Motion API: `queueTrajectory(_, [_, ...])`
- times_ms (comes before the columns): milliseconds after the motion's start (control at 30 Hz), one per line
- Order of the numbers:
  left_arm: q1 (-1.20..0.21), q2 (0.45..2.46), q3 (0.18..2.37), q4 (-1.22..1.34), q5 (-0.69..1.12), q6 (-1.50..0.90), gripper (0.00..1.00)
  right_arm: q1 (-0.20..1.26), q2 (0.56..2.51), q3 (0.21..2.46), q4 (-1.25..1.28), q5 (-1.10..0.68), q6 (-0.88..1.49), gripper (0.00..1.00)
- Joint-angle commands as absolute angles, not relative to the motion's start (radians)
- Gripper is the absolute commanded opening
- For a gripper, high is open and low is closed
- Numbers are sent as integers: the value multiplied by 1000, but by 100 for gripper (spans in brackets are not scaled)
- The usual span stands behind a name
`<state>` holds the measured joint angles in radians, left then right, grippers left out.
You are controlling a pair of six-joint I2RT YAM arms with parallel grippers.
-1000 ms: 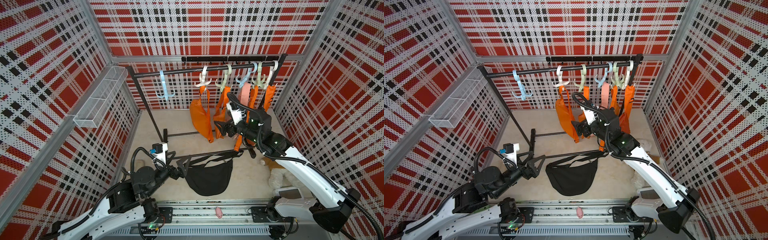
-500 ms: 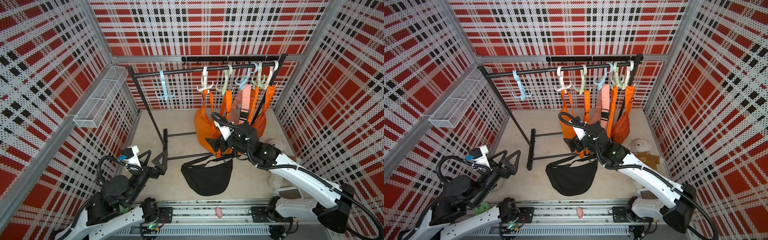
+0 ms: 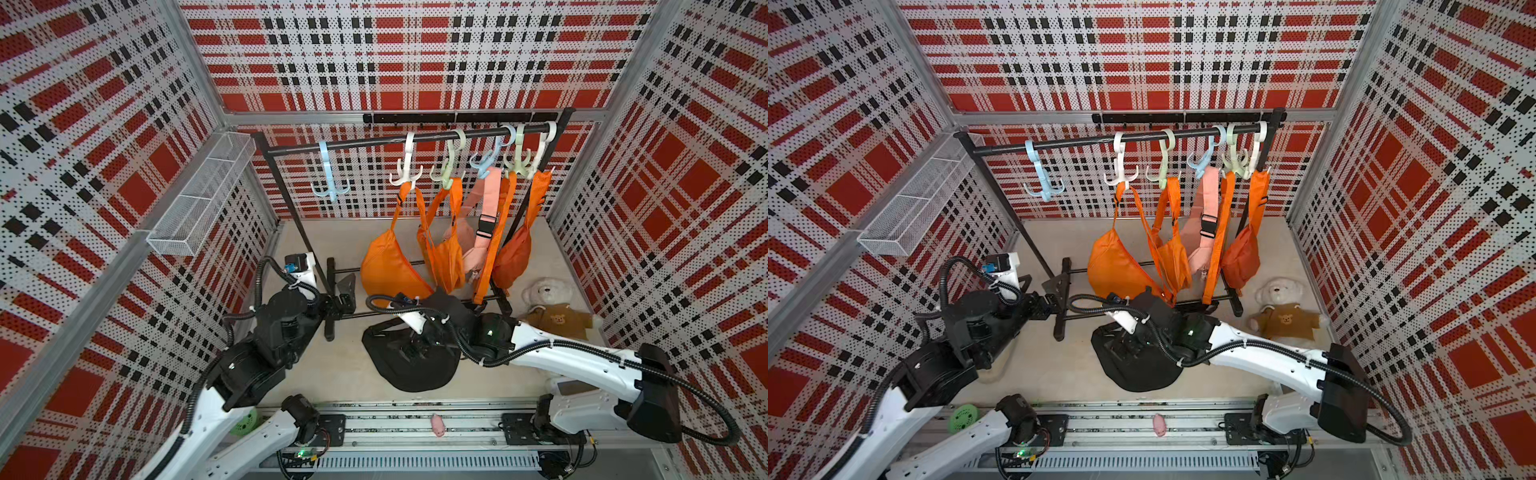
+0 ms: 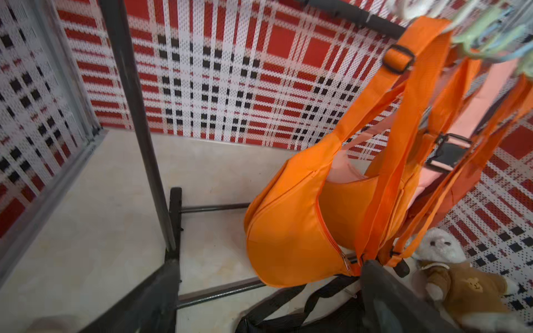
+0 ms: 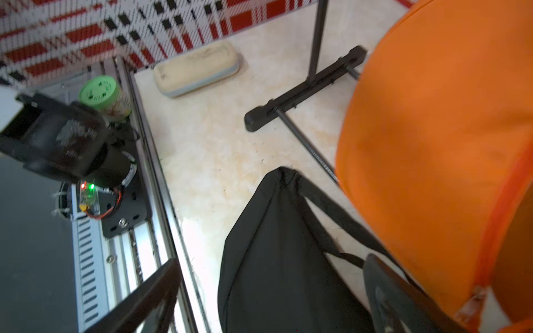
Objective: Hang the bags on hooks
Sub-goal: Pick up the bag from the center of the board.
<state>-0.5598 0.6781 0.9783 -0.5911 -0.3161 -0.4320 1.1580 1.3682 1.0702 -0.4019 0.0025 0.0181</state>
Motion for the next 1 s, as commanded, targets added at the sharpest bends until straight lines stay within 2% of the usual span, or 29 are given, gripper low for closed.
queueTrajectory(0, [-380, 626, 899, -463, 19, -558, 100, 1240, 1427, 1057, -489, 31, 31, 98])
queueTrajectory(167, [-250, 561, 813, -451, 93, -629, 100, 1321, 1572, 1084, -559, 51, 77, 93])
queueTrajectory(267, [-239, 513, 800, -496, 61, -631, 100, 1344, 1670, 1119, -592, 97, 118, 85])
queueTrajectory(467, [-232, 429, 807, -562, -5, -618, 99, 1362, 1794, 1133, -578, 166, 176, 81])
queueTrajectory(600, [-228, 423, 813, -579, 0, -611, 99, 1368, 1841, 1134, -568, 205, 197, 71])
queueTrajectory(633, [-227, 425, 812, -578, 0, -611, 99, 1368, 1848, 1135, -566, 209, 201, 67])
queueTrajectory(867, [-226, 431, 808, -537, 26, -610, 100, 1368, 1867, 1124, -556, 193, 202, 19])
queueTrajectory(967, [-227, 432, 815, -537, 29, -603, 100, 1367, 1862, 1115, -542, 191, 202, 9])
